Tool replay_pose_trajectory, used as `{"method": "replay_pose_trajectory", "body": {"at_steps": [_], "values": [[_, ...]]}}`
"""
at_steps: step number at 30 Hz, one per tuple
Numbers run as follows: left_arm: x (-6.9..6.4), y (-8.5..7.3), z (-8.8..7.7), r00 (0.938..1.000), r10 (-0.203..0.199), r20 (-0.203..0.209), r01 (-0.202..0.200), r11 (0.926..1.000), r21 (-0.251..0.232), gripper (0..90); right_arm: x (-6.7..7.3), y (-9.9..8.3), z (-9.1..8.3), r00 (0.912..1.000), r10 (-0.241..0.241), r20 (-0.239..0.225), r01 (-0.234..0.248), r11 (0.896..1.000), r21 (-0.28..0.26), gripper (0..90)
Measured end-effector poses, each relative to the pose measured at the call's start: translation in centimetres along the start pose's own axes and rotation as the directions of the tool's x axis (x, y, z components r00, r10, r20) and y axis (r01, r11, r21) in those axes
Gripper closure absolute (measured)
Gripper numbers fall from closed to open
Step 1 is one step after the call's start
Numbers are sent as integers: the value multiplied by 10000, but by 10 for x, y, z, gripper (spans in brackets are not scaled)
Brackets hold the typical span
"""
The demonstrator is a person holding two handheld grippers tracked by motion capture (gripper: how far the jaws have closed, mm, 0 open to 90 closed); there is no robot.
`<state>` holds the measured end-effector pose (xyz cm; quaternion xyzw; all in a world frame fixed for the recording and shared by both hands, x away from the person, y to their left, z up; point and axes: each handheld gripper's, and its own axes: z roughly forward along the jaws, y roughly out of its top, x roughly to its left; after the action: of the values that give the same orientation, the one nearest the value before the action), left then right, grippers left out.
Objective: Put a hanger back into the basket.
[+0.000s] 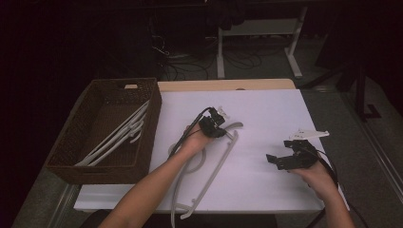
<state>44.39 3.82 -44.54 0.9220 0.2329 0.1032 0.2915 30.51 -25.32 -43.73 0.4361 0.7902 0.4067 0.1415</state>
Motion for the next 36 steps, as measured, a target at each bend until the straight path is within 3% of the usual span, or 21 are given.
{"method": "replay_pose_trajectory", "body": {"at_steps": [2,3,7,8,9,11,13,15,21,28,30,36], "values": [[4,0,1,9999,-83,-70,83,10000,3,900,0,0,0,10000,-14,-4,14,10000,7,56],[16,2,2,9990,-310,-312,311,9995,13,900,0,0,1,10000,-12,-6,12,10000,16,56],[37,3,4,9944,-690,-802,695,9976,32,900,-1,0,1,10000,-8,-5,8,10000,34,56],[37,3,4,9944,-690,-802,695,9976,32,900,-1,0,1,10000,-6,-6,6,10000,29,56],[47,2,5,9894,-814,-1201,822,9966,16,900,-1,0,1,10000,1,-14,-1,10000,28,57],[57,1,5,9820,-1008,-1595,1026,9947,29,900,-1,0,1,10000,11,-16,-11,10000,34,56],[65,-2,3,9795,-1205,-1612,1217,9926,-29,900,-1,-1,1,10000,9,-21,-9,10000,39,56],[68,-5,-1,9788,-1588,-1291,1563,9873,-297,900,-1,-1,1,10000,-2,-31,3,10000,52,56],[55,-8,-25,9837,-1688,-620,1631,9826,-883,900,-1,-1,1,10000,22,-17,-22,10000,74,56],[30,-29,-56,9863,-1645,-115,1622,9807,-1093,900,0,-1,1,10000,15,15,-15,10000,66,56],[22,-36,-64,9888,-1496,19,1490,9835,-1031,900,0,-1,1,10000,18,41,-18,10000,82,57],[1,-55,-80,9891,-1367,543,1419,9840,-1075,900,1,-1,-1,10000,8,84,-8,10000,47,56]]}}
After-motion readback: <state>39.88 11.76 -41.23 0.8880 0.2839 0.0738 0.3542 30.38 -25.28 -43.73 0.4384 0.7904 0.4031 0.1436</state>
